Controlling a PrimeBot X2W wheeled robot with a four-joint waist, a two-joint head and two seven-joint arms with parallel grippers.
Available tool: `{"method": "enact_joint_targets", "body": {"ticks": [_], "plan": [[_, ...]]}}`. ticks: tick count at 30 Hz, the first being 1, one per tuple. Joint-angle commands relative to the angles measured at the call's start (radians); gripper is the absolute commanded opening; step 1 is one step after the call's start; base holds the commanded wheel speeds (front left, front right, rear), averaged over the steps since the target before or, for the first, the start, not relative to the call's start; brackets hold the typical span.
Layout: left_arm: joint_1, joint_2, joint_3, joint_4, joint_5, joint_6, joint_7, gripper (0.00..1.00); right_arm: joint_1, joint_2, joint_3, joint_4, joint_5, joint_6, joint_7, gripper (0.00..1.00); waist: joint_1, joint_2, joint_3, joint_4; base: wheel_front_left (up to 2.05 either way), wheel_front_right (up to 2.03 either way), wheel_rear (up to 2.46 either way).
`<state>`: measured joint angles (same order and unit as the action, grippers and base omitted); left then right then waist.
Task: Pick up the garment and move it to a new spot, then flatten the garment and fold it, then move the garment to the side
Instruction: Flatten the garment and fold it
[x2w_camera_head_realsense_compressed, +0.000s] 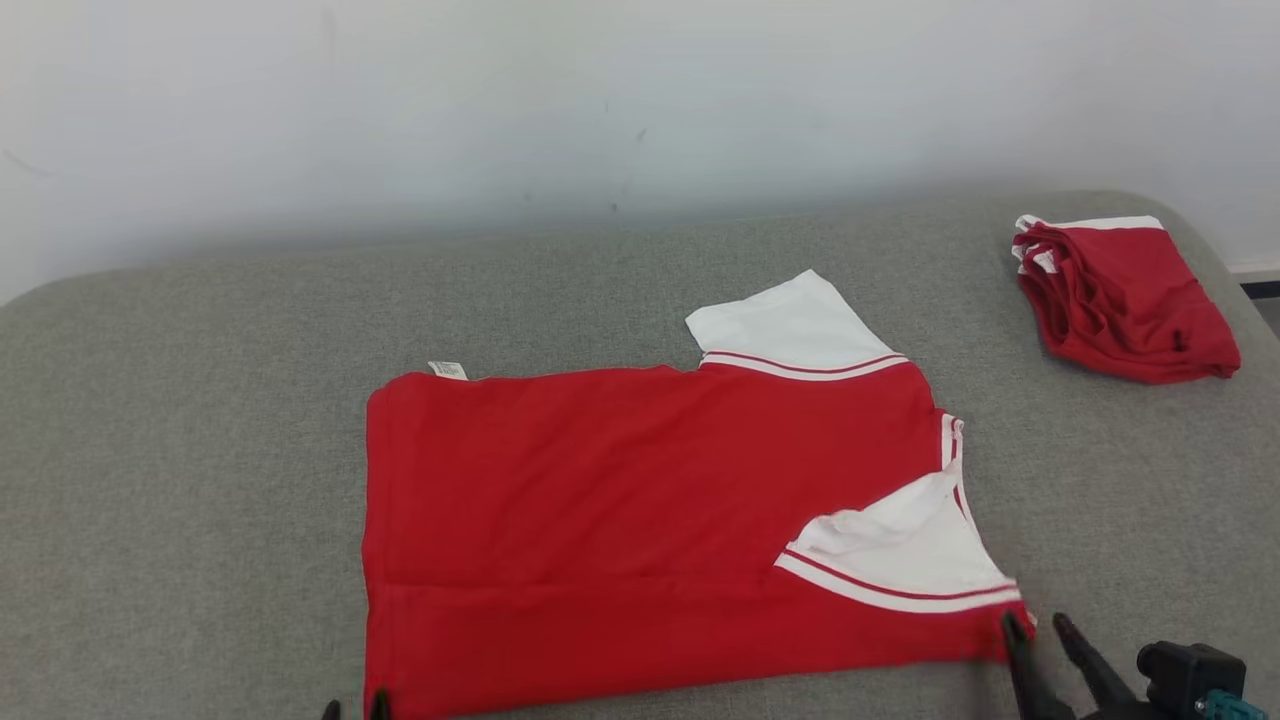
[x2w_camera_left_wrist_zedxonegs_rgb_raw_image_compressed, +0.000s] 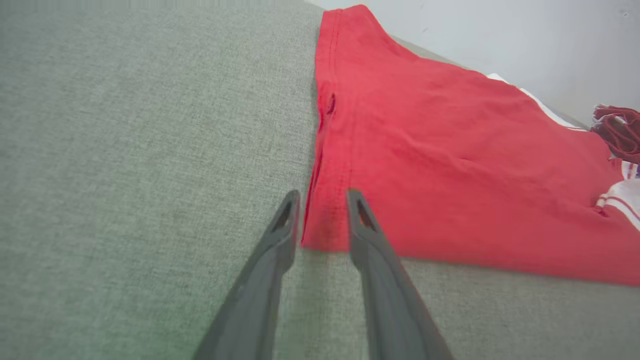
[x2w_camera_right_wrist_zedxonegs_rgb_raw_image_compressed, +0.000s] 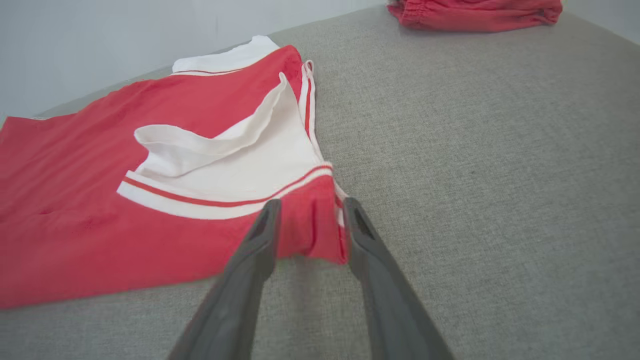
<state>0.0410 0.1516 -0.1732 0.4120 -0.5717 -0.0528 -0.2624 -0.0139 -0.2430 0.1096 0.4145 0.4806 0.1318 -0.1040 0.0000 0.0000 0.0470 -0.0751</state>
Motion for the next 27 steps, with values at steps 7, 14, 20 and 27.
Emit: {"method": "enact_joint_targets", "body": {"ticks": [7, 14, 20, 27], "plan": [[0.011, 0.002, 0.054, -0.088, 0.088, -0.002, -0.003, 1.0, 0.029, 0.04, -0.071, -0.139, -0.102, -0.003, 0.011, 1.0, 0.0, 0.0, -0.03, 0.004, 0.0, 0.0, 0.0], [0.013, -0.013, 0.137, -0.19, 0.178, -0.008, -0.003, 1.0, 0.033, 0.083, -0.1, -0.255, -0.155, -0.003, -0.013, 1.0, 0.0, 0.0, -0.055, 0.011, 0.0, 0.0, 0.0], [0.023, -0.009, 0.208, -0.273, 0.257, -0.018, -0.003, 1.0, 0.018, 0.104, -0.089, -0.296, -0.188, -0.003, -0.091, 1.0, 0.0, 0.0, -0.067, 0.01, 0.0, 0.0, 0.0], [0.024, 0.024, 0.195, -0.275, 0.33, -0.042, -0.003, 1.0, 0.009, 0.112, -0.058, -0.27, -0.207, -0.003, -0.127, 1.0, 0.0, 0.0, -0.067, 0.013, 0.0, 0.0, 0.0]]}}
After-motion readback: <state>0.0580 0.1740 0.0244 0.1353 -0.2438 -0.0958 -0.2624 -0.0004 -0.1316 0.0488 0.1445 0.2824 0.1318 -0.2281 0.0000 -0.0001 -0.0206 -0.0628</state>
